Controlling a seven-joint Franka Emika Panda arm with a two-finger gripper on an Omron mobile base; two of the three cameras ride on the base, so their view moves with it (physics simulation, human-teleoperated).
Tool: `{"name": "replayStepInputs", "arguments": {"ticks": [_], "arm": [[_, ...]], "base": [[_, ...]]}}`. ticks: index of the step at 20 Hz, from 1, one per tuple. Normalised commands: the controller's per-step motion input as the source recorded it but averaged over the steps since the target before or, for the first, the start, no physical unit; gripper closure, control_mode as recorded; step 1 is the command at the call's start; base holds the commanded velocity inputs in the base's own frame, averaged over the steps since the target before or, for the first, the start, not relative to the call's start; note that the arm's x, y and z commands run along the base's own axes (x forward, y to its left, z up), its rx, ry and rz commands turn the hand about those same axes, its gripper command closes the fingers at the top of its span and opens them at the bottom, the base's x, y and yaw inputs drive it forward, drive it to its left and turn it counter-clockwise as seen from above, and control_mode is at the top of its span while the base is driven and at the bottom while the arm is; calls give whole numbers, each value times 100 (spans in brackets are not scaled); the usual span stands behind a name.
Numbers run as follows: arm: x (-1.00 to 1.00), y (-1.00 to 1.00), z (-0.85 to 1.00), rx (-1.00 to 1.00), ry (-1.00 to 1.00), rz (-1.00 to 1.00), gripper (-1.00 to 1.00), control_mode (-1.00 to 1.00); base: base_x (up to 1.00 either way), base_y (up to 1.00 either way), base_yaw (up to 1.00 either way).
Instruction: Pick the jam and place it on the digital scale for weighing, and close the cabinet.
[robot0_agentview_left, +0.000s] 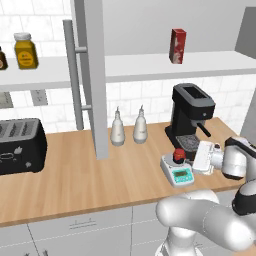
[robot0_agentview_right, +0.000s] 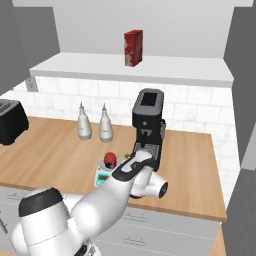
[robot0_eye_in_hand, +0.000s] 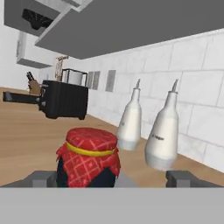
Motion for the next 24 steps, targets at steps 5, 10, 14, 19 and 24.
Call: {"name": "replayStepInputs", "arguments": {"ticks": [5,10,14,19,24], "arm": [[-67,-42,19,8,-17,-6,-100,-100],[-62,-33,55,4,-26,-5,-100,-100],[-65,-34,79,3,-32,-10,-100,-100],[-56,-46,76,4,-23,-13,-100,-100],[-59,-60,69,6,-25,-15,-100,-100]], "base": [[0,0,0],[0,0,0],[0,0,0],[0,0,0],[0,0,0]]}}
